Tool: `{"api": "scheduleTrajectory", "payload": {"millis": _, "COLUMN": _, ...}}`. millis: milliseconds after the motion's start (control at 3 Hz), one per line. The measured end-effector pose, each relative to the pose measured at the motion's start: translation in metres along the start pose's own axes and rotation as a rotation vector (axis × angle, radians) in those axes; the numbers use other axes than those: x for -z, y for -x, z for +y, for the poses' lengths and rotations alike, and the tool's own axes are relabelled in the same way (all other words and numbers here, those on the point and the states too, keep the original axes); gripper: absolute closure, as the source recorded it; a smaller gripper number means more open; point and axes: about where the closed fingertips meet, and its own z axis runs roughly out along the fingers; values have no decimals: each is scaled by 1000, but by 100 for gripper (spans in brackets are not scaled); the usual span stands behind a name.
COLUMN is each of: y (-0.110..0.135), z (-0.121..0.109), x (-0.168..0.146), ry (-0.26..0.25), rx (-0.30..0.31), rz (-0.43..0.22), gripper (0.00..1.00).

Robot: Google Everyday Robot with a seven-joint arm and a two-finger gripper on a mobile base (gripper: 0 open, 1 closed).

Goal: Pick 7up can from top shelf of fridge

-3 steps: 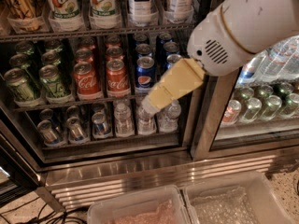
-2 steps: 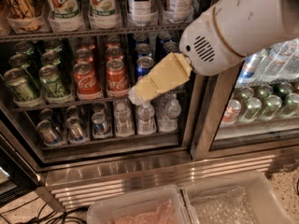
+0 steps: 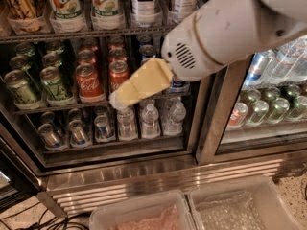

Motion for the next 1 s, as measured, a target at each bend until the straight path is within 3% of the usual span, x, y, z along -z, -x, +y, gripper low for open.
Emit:
{"api": "scheduleTrajectory", "payload": {"millis": 333, "y": 29, "z": 10, "x": -26, "ry": -16, "rx": -22, "rz": -79, "gripper": 0}}
{"api": "scheduleTrajectory", "payload": {"millis": 667, "y": 64, "z": 13, "x": -55, "ry": -36, "rx": -157, "rz": -126, "gripper": 0}}
{"api": "scheduleTrajectory", "payload": {"millis": 1000, "y": 65, "z": 14, "x": -54, "ry": -37, "rx": -163, "rz": -128, "gripper": 0}}
